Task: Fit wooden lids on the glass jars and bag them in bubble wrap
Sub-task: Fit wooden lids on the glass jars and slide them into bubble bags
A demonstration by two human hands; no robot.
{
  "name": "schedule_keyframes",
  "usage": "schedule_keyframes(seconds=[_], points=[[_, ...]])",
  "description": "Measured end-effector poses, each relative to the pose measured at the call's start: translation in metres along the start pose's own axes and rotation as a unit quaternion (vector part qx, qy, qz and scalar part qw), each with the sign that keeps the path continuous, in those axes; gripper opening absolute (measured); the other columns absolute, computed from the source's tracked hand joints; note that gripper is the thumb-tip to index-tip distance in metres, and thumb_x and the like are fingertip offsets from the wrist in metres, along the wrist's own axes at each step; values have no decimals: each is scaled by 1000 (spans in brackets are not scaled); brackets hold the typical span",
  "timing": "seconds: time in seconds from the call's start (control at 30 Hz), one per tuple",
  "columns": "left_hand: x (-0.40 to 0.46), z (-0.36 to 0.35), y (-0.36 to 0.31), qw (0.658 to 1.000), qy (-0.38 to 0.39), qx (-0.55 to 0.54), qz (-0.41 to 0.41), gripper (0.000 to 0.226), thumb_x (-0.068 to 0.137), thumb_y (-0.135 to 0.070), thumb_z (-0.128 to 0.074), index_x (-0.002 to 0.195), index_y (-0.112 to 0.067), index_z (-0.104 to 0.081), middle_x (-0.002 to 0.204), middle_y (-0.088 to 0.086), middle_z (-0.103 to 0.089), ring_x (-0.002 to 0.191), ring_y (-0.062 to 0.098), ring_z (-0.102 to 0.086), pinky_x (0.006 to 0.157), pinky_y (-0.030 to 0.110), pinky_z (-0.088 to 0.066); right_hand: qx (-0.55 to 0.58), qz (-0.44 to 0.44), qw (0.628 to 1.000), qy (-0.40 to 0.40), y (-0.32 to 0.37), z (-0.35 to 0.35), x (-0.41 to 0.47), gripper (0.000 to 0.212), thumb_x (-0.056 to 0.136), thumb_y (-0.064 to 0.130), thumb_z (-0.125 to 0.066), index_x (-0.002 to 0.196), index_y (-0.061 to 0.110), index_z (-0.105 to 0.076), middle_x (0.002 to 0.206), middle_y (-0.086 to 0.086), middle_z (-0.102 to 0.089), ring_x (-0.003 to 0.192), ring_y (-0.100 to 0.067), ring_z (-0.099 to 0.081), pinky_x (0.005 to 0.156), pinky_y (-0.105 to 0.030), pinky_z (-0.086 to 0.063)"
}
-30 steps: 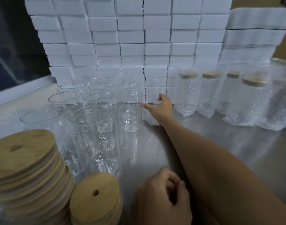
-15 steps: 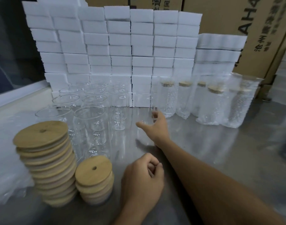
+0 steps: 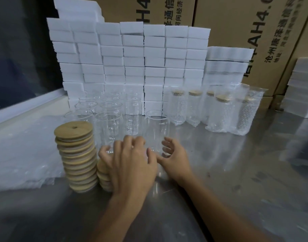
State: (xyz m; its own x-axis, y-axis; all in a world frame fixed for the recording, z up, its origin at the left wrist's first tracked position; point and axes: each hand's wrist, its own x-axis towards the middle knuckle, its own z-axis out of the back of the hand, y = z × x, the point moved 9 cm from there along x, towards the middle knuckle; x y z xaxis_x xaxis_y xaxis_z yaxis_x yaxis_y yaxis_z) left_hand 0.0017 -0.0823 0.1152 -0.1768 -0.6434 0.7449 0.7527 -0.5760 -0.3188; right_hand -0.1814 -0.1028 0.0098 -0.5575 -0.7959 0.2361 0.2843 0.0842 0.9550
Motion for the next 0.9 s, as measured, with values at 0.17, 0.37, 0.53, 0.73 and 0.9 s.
schedule_keyframes(seconds=[0.17, 0.37, 0.53, 0.73, 0.9], points=[[-13, -28, 10, 977, 171, 116, 52, 33, 78, -35, -56, 111, -32, -56, 123, -4, -45, 115, 22, -40, 91, 49, -22, -2, -5, 1000, 4, 0, 7, -11, 90, 70, 28, -93, 147, 18, -47, 137, 5, -57, 122, -8, -56, 102, -28, -50], [-14, -27, 5, 971, 156, 178, 18, 31, 86, -27, -56, 115, -33, -49, 129, -1, -41, 116, 26, -41, 90, 45, -31, -41, 5, 999, -25, 5, 12, -13, 85, 73, 34, -91, 145, 15, -51, 136, 4, -59, 121, -7, -56, 100, -38, -53], [-12, -31, 6, 976, 165, 142, 11, 32, 91, -14, -45, 120, -28, -45, 128, 0, -42, 109, 24, -50, 90, 35, -33, -47, 19, 998, -35, 12, 14, -16, 74, 72, 37, -90, 137, 32, -54, 128, 13, -59, 114, -3, -58, 95, -33, -55], [-1, -6, -2, 995, 60, -81, 7, 44, 65, 14, -58, 104, -7, -64, 104, 10, -60, 88, 36, -60, 70, 45, -49, -29, 111, 982, -150, 47, 36, -32, 47, 81, 39, -74, 123, 33, -55, 112, 14, -60, 98, -3, -59, 82, -24, -46], [-6, 24, -24, 949, -98, -282, -98, 41, 68, 14, -50, 101, -2, -68, 112, 13, -58, 103, 18, -59, 81, 27, -52, -13, 246, 961, -128, 88, 31, -55, 20, 82, 33, -58, 98, 23, -65, 82, 8, -65, 78, -16, -62, 66, -27, -45]])
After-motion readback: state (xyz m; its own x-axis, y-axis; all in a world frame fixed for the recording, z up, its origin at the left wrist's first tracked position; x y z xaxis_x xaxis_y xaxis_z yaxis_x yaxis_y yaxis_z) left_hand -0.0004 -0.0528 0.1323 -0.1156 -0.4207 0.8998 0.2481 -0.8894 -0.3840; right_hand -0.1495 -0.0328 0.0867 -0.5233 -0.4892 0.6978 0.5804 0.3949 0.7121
